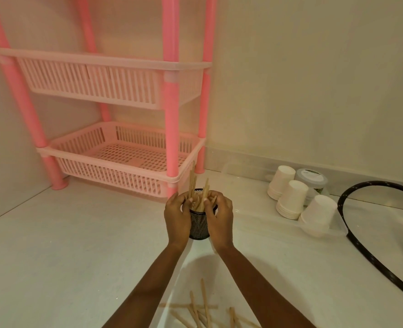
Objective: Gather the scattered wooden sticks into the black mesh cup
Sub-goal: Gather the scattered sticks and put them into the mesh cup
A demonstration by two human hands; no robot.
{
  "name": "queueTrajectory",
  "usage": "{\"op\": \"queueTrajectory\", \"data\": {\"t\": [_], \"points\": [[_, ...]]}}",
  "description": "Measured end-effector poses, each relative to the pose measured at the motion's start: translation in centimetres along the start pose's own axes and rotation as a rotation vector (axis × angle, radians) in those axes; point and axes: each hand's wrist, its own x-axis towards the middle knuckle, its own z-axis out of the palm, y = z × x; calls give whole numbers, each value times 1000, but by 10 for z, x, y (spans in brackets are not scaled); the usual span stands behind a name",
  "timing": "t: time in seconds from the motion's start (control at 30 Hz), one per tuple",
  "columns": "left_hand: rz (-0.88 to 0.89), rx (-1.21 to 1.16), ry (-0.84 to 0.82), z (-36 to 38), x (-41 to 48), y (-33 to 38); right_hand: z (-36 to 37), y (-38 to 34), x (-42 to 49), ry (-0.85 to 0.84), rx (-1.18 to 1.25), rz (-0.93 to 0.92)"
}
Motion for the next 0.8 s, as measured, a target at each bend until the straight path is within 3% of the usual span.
{"op": "queueTrajectory", "data": {"t": [0.33, 0.6, 0.8], "points": [[-89, -56, -101, -6, -3, -1, -16, -10, -1, 19, -32, -168], [-45, -51, -121, -6, -9, 2, -18, -43, 10, -215, -287, -366], [147, 46, -107, -11, -27, 3, -40, -31, -4, -228, -266, -308]]}}
